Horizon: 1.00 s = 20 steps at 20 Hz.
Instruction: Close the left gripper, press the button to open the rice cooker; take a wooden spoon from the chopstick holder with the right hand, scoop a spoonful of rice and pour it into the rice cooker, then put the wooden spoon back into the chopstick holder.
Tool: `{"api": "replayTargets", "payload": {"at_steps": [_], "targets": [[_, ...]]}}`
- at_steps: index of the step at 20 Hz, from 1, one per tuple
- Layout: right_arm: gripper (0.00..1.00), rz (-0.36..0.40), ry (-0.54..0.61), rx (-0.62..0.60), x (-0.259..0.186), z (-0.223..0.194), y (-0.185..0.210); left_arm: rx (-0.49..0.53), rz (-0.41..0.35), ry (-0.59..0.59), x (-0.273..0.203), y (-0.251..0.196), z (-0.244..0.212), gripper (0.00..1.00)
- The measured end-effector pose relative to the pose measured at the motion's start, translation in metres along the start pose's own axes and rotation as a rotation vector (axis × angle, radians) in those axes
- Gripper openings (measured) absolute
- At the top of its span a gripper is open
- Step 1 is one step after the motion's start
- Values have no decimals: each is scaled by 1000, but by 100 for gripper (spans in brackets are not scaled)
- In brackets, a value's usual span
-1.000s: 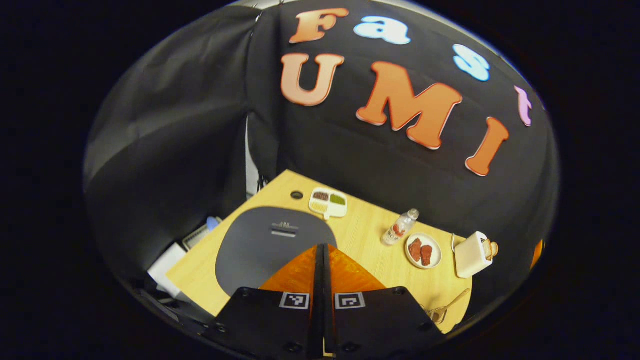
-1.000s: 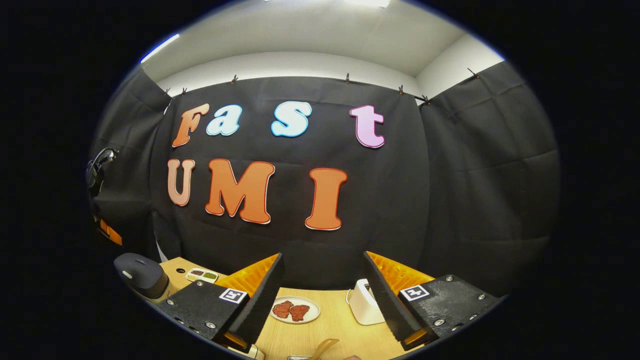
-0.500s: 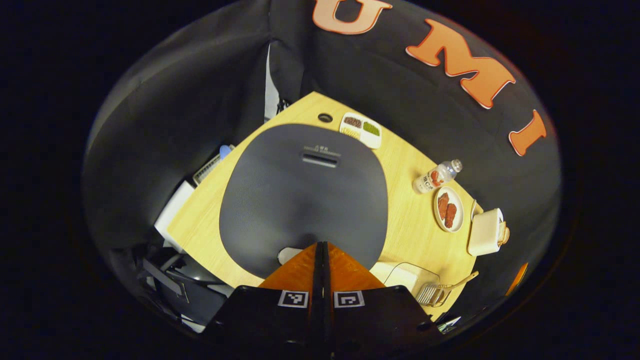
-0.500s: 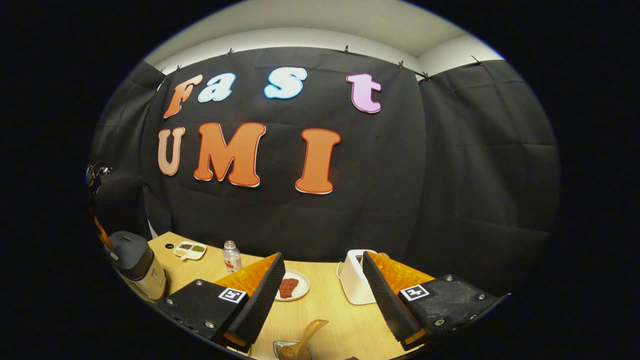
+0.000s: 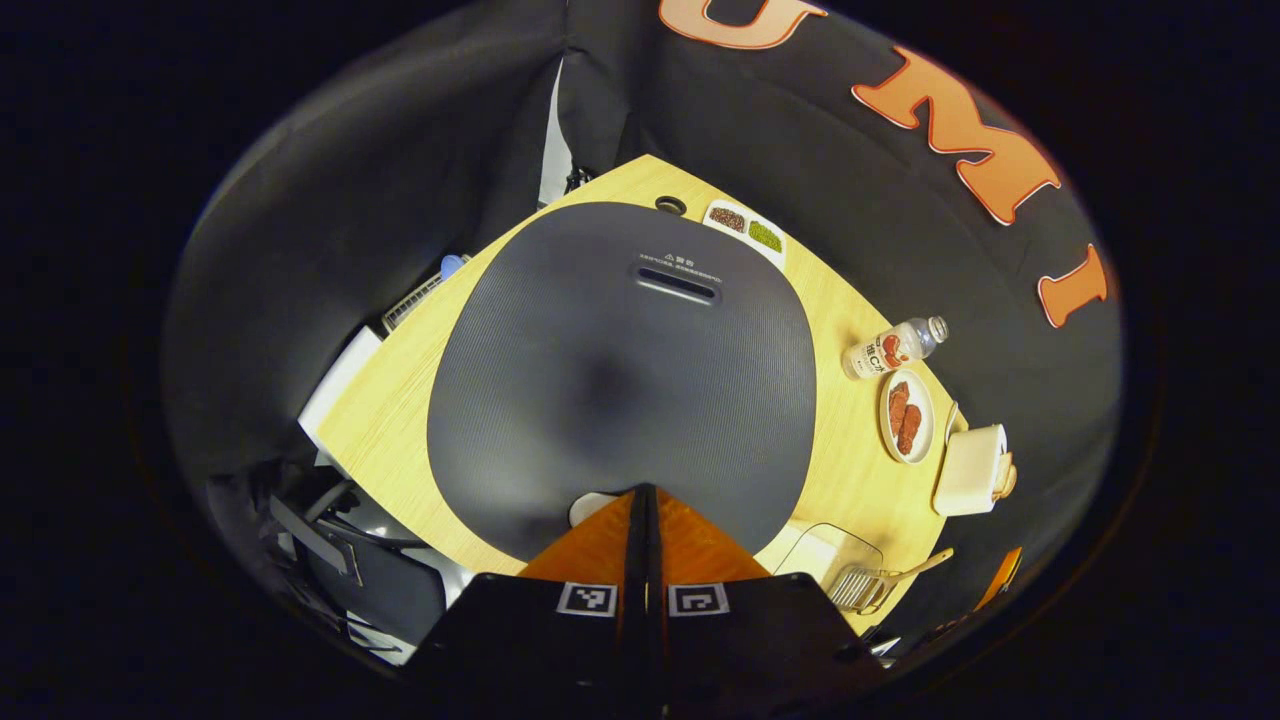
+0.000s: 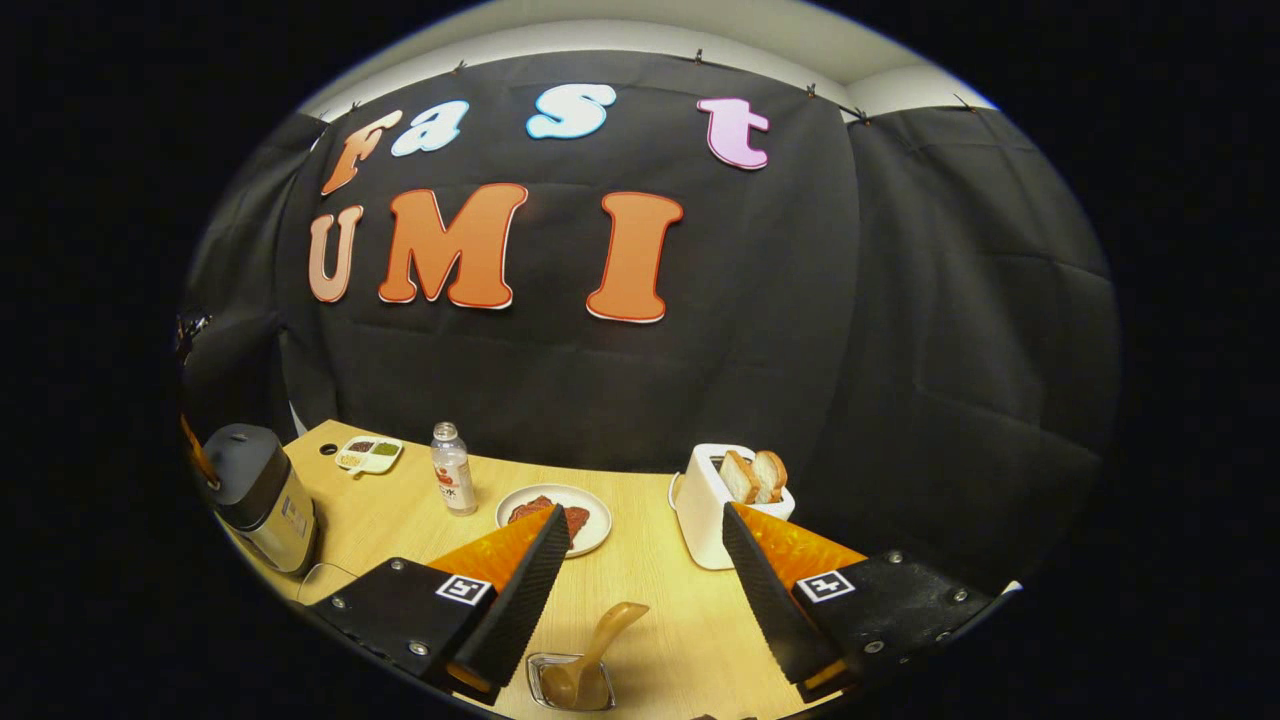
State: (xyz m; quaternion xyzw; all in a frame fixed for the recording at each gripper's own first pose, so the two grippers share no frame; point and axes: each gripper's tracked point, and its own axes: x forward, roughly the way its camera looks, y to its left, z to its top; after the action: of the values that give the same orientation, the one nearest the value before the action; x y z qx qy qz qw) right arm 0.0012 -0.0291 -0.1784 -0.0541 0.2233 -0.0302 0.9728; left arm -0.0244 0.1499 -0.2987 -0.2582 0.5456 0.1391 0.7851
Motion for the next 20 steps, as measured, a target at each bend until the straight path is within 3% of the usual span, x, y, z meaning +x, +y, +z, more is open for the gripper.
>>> {"api": "replayTargets", "payload": {"at_steps": [3, 8, 16, 18, 20], "targets": [[94, 0, 61, 27, 6, -22, -8, 41, -6, -65, -4, -2, -1, 5], [94, -17, 159, 64, 14, -63, -27, 174, 27, -312, -46, -17, 17, 5], [95, 107, 353, 168, 31, -117, 9, 245, 57, -748, -148, -48, 71, 6], [95, 134, 394, 183, 34, -128, 17, 264, 45, -768, -163, -55, 63, 6], [94, 157, 428, 199, 38, -138, 24, 284, 31, -769, -164, -58, 50, 15]]}}
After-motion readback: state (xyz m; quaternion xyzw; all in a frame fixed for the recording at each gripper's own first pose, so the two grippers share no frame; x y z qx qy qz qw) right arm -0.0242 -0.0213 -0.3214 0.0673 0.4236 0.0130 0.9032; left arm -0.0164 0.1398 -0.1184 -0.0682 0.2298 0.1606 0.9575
